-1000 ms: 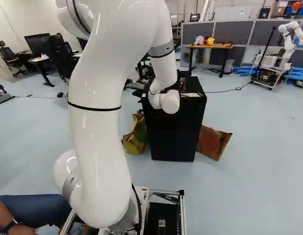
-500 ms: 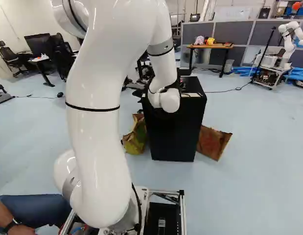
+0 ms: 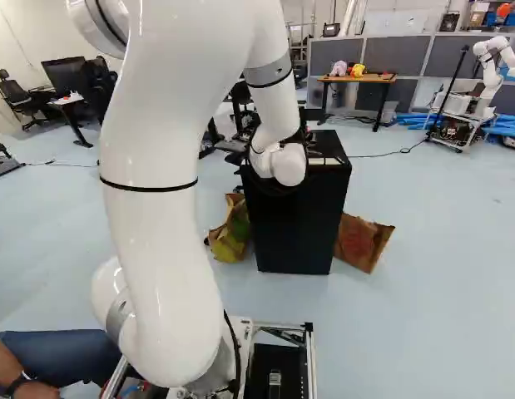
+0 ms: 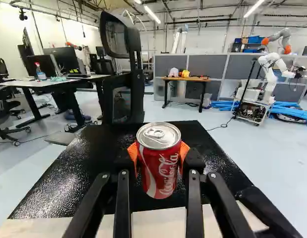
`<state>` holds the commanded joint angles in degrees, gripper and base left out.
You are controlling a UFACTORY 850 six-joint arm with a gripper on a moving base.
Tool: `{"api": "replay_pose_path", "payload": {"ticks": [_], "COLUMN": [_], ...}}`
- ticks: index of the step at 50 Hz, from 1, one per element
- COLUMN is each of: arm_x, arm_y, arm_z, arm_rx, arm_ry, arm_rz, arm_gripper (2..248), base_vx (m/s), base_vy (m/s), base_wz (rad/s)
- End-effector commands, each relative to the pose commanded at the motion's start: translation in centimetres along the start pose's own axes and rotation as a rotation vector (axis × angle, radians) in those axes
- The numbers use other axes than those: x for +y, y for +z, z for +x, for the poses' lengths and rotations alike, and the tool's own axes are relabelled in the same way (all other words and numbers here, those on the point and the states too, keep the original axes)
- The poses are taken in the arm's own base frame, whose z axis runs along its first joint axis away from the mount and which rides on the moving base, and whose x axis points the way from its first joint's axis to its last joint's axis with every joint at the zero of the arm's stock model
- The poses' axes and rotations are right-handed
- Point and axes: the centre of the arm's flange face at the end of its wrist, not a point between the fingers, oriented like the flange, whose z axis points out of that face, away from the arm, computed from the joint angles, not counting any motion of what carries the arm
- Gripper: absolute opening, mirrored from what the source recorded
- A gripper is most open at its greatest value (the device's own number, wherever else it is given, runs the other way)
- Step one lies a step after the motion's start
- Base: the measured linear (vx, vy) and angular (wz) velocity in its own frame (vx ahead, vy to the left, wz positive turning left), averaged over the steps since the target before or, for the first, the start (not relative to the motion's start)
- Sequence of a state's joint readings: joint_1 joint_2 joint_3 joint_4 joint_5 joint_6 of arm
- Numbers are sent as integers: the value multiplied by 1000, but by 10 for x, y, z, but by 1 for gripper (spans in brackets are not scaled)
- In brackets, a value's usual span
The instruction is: Grab a drink from the fridge
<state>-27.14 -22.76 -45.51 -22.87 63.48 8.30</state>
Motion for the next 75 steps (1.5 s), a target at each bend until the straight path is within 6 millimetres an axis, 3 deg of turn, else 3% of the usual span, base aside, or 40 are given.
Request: {"api": "replay_pose_path", "payload": {"ticks": [18, 35, 56, 75], "arm_x": [-4, -22, -59, -103], "arm_y": [-3, -13, -41, -83], "arm_z": [1, 4, 8, 9], "arm_rx": [-3, -15, -45, -87], "arm_ry": [0, 0, -1, -2], "arm_rz": [1, 6, 19, 39], "arm_gripper": [99, 99, 99, 99], "base_vx": [0, 0, 0, 0], "base_vy": [0, 0, 0, 0], "base_wz": [0, 0, 0, 0]}}
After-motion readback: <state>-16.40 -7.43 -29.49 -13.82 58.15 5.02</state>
